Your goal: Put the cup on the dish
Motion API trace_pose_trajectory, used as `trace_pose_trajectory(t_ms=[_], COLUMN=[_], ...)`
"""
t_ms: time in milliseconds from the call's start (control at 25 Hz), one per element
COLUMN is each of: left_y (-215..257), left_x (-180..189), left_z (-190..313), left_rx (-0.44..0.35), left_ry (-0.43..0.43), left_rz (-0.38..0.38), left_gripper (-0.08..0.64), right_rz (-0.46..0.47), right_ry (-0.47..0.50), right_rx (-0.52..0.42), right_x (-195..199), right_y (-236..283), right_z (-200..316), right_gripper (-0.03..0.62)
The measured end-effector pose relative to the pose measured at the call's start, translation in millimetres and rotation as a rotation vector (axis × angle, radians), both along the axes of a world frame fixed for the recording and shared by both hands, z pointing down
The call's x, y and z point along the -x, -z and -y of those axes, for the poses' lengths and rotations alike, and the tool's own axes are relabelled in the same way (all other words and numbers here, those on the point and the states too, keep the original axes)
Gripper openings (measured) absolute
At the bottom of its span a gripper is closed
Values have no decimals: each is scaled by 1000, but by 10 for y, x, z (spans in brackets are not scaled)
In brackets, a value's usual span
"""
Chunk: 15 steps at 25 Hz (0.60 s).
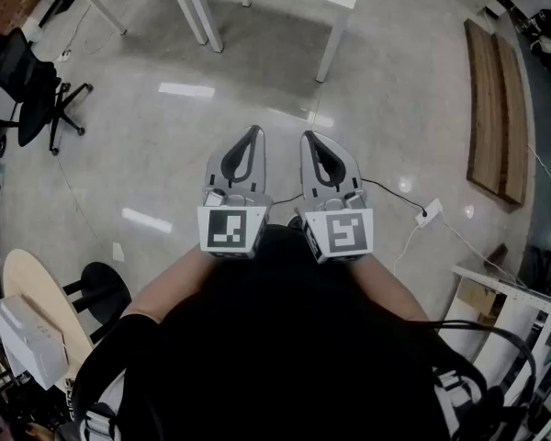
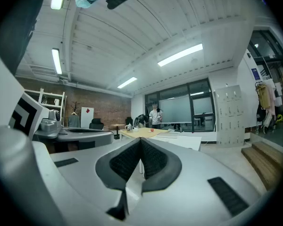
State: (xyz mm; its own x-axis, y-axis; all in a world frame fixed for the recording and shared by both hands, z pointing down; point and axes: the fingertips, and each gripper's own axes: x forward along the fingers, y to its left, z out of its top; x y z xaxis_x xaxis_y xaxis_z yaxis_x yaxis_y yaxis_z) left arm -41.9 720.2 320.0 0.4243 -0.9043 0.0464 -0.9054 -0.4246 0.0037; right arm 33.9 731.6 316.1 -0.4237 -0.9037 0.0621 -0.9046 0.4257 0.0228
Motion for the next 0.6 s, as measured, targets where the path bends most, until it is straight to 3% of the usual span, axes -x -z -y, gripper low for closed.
trace_pose_trajectory(t_ms=[280,600], left_y=[40,-58], left_x=[-182,-423], left_z=[-85,-194], left_rx=[-12,7], left_ry=[-13,33], left_rz=[-11,-16], left_gripper=[9,9], right_rz=[4,-8], right_ry=[26,34], right_rx=[-6,11], right_x=[-119,-420], right_y=[7,-37], right_z=[-69,-174], right_gripper=[12,12])
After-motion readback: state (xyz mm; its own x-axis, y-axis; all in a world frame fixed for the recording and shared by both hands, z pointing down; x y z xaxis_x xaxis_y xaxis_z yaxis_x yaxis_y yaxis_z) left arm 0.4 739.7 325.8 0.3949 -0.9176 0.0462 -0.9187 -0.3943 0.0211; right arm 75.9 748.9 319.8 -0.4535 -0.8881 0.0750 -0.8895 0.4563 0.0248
